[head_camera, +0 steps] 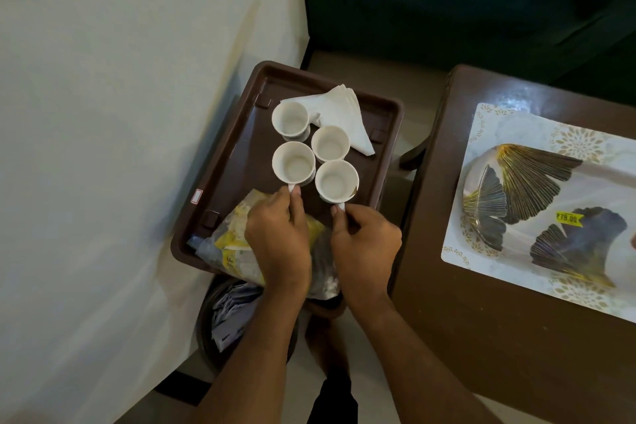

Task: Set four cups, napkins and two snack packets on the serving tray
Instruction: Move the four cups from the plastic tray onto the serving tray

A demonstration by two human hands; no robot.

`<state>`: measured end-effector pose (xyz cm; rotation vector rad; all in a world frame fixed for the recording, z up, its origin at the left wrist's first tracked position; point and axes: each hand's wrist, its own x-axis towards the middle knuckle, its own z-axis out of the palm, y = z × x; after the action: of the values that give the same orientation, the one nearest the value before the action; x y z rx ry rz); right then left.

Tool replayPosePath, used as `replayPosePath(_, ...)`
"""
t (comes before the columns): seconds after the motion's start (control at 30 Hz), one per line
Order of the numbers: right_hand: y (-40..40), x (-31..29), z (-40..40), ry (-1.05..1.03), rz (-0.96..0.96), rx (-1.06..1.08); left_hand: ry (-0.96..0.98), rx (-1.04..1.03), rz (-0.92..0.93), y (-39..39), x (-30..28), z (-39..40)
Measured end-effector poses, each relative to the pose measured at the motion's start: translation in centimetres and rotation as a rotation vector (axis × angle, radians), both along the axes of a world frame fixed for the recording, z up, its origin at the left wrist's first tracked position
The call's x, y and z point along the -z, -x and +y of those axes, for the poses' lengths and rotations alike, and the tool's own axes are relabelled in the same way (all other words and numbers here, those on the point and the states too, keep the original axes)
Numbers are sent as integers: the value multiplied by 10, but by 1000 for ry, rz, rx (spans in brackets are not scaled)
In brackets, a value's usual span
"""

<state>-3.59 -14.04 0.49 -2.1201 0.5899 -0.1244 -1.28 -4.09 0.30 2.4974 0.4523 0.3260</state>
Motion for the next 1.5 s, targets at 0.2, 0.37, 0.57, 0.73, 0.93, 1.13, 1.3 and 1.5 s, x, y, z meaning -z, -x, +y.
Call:
replayPosePath(0.2, 9, -20, -37, -27, -62, 25, 24, 29, -32, 14, -17, -40)
replayPosePath(0.37, 22, -27, -88, 1, -67, 84, 23, 58, -32, 27, -24, -87)
replayPosePath(0.57, 47, -28, -161, 52, -56, 168, 52, 156, -6, 45, -24, -158)
replayPosePath(0.73, 72, -19, -225, 65, -24, 256, 142, 230, 12, 67, -20, -225)
replayPosePath(0.93, 101, -9, -289, 99, -4, 347, 95, 290, 41, 92, -6, -294)
replayPosePath(1.13, 114, 7, -329, 111, 14, 390, 109, 309, 62, 104, 13, -332)
replayPosePath(1.3, 117, 22, -342, 122, 26, 412, 92, 298, 71, 106, 20, -348)
replayPosePath(1.5, 115, 33, -347, 120, 27, 409, 86, 310, 55, 107, 22, -357)
